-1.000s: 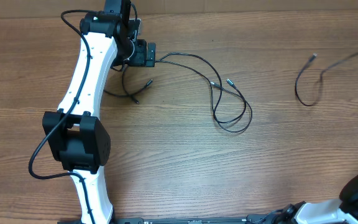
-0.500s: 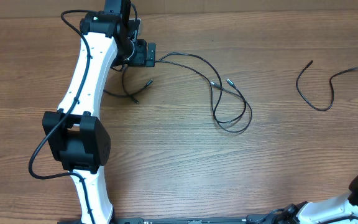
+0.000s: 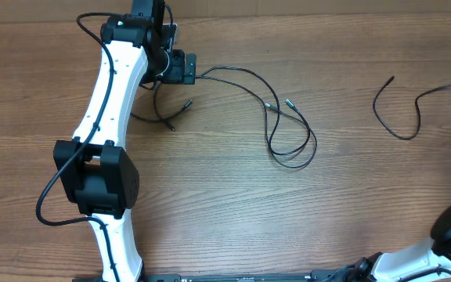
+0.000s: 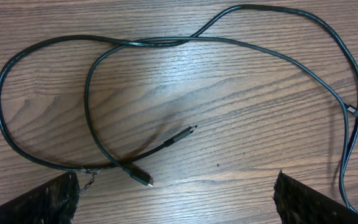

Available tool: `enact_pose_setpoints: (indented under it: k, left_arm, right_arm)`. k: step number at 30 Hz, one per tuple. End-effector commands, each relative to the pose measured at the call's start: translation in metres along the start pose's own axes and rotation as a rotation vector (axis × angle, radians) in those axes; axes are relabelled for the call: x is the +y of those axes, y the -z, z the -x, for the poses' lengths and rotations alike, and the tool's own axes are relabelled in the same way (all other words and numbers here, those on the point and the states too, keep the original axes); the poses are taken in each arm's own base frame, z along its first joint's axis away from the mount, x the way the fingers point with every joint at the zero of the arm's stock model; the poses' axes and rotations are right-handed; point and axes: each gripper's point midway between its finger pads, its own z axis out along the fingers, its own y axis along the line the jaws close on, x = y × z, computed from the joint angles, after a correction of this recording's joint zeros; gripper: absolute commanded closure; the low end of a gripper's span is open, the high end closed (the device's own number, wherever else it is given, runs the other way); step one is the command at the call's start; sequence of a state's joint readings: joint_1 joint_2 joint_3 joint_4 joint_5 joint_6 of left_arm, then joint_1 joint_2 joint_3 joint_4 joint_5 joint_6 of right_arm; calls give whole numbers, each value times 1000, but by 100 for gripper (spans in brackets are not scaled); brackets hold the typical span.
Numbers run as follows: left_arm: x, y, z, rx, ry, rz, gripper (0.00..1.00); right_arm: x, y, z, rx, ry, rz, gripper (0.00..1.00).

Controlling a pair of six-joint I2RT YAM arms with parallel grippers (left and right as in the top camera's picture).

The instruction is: Untangle cables

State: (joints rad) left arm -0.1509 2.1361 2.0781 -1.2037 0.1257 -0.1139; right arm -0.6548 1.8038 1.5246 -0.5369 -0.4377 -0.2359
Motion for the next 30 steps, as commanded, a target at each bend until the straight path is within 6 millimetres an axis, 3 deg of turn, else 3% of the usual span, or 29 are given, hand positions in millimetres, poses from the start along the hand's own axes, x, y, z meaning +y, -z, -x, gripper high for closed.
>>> enact_pose_setpoints:
  k: [1, 4, 9, 12, 21, 30]
  left_arm:
    - [-3, 4, 0, -8, 7, 2, 0]
    - [-3, 4, 0, -8, 7, 2, 0]
    - [-3, 4, 0, -8, 7, 2, 1]
    - [-3, 4, 0, -8, 7, 2, 0]
    - [-3, 4, 0, -8, 7, 2, 0]
    - [-3, 4, 0, -8, 7, 2, 1]
  right_arm:
    - [76, -6, 3, 29, 58, 185, 0]
    - [142, -11, -12, 93, 95, 352, 0]
    - [272, 11, -48, 213, 158, 738, 0]
    - [306, 8, -72, 284, 232, 714, 0]
    - [348, -2, -146, 461, 522, 413, 0]
    - [334, 3, -197, 615, 542, 319, 0]
